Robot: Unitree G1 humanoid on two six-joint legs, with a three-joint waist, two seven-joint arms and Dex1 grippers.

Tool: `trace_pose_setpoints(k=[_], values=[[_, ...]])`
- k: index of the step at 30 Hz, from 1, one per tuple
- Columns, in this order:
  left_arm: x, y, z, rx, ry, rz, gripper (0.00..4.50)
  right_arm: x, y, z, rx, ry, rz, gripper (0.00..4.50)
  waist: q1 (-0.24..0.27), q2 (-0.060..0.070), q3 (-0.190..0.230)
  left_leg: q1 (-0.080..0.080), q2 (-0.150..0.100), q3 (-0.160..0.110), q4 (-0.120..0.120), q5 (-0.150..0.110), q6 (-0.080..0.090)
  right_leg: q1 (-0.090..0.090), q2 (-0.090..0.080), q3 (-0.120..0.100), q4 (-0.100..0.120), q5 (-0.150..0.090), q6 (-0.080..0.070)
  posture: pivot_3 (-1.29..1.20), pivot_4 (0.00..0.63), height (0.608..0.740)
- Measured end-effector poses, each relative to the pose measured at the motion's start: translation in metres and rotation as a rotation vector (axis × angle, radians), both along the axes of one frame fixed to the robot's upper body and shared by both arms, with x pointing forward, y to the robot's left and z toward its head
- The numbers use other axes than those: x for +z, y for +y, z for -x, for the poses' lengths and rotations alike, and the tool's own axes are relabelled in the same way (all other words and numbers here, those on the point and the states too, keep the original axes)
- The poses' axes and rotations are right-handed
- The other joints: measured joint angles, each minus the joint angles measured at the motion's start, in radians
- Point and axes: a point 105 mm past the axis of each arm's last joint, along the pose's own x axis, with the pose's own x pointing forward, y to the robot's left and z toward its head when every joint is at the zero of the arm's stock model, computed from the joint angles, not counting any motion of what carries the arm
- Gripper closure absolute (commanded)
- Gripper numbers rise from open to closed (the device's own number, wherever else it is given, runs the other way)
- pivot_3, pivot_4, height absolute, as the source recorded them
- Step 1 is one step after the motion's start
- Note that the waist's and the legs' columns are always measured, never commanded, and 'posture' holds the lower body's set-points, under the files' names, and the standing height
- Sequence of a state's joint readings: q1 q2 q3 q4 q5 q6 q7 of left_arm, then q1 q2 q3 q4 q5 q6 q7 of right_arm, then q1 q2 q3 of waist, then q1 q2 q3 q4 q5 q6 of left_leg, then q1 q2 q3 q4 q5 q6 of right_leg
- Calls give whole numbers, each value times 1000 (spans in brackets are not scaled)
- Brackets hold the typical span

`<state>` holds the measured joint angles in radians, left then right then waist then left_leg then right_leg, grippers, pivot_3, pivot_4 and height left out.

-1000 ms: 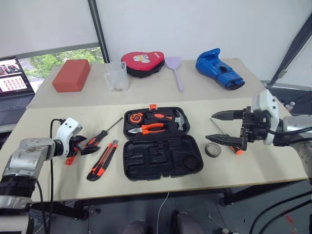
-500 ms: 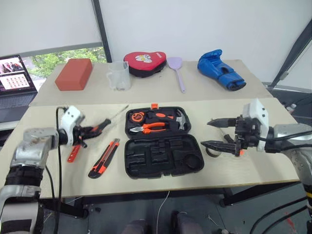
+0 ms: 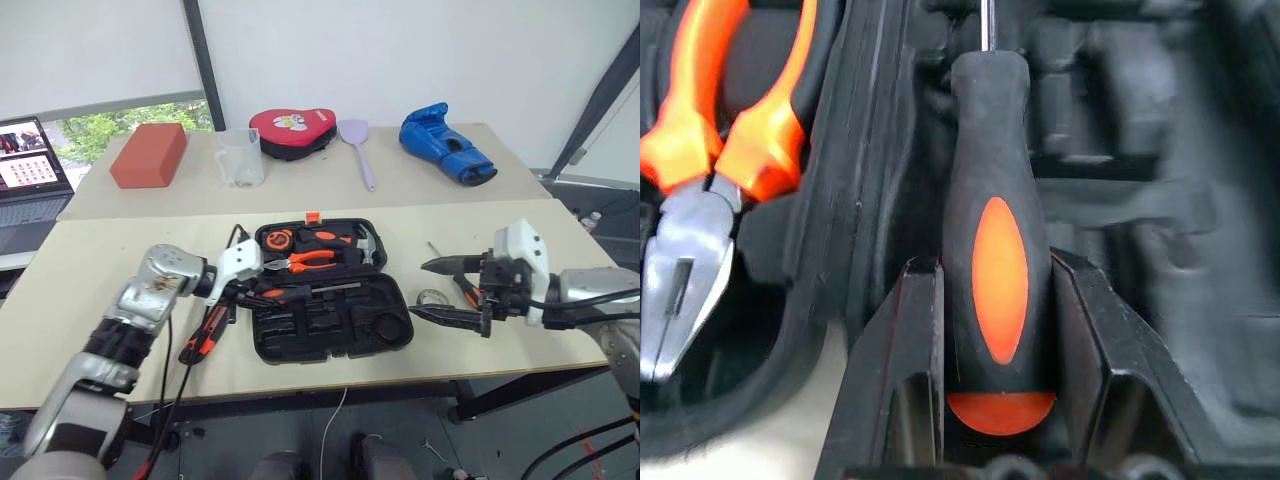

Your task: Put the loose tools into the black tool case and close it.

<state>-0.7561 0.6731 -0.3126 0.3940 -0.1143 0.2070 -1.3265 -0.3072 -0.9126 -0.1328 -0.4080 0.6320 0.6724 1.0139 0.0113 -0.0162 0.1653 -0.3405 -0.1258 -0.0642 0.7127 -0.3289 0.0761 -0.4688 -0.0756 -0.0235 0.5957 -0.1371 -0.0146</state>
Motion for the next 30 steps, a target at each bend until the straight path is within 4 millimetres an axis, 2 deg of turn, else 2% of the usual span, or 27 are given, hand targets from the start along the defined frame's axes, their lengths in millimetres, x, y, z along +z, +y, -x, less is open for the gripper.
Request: trace_pose_setpoints(k=[6, 8, 9, 11, 12, 15, 17, 20, 23, 28, 30], values=[[-2, -7, -1, -31, 9, 8, 3566, 0, 4, -2, -20, -14, -17, 0, 3, 0, 0, -4, -1, 0, 3, 0, 0, -3, 0, 0, -1, 0, 0, 0, 150, 740], [-4, -7, -2, -27, 16, 9, 2563, 0, 4, -2, -26, -15, -17, 0, 6, 0, 0, -4, -1, 0, 3, 0, 0, -2, 0, 0, -1, 0, 1, 0, 150, 740], [-4, -8, -2, -31, 20, 10, 2323, 0, 3, -3, -30, -16, -17, 0, 6, 0, 0, -4, -1, 0, 4, 0, 0, -2, 0, 0, -1, 1, 1, 0, 150, 740], [-2, -9, -2, -26, 33, 16, 1459, 0, 3, -3, -33, -18, -17, 0, 8, 0, 0, -4, -1, 0, 4, 0, 0, -2, 0, 0, 0, 1, 1, 0, 150, 740], [-2, -9, -2, -22, 40, 19, 1202, 0, 3, -3, -34, -17, -17, 0, 8, 0, 0, -4, -1, 0, 4, 0, 0, -2, 0, 0, 0, 1, 1, 0, 150, 740], [1, -10, -1, -10, 72, 48, 46, -2, 3, -2, -33, -9, -20, 0, 7, 0, 0, -5, -1, 0, 4, 0, 0, -2, 0, 0, 0, 1, 1, 0, 150, 740], [8, -13, 0, -16, 74, 68, 46, -2, 3, -1, -30, -4, -24, 0, 8, 0, 0, -5, -1, 0, 4, 0, 1, -3, 0, 0, 0, 1, 1, 0, 150, 740], [27, -20, -3, -19, 37, 116, 742, -3, 4, 1, -23, 0, -27, 0, 8, 0, 0, -5, -1, 0, 4, 0, 1, -3, 0, 0, 0, 1, 1, 0, 150, 740], [39, -28, -9, -20, -18, 134, 1967, -4, 4, 2, -24, 3, -27, 0, 6, 0, 0, -5, -1, 0, 4, 0, 1, -3, 0, 0, 0, 1, 1, 0, 150, 740], [23, -29, -15, 4, -5, 104, 3939, -4, 4, 1, -29, 2, -28, 0, 3, 0, 0, -5, -1, 0, 4, 0, 0, -3, 0, 0, 0, 1, 1, 0, 150, 740], [14, -32, -16, -7, 0, 79, 4465, -3, 4, -1, -34, -4, -39, 0, 3, 0, 0, -5, -1, 0, 4, 0, 1, -3, 0, 0, 0, 1, 1, 0, 150, 740]])
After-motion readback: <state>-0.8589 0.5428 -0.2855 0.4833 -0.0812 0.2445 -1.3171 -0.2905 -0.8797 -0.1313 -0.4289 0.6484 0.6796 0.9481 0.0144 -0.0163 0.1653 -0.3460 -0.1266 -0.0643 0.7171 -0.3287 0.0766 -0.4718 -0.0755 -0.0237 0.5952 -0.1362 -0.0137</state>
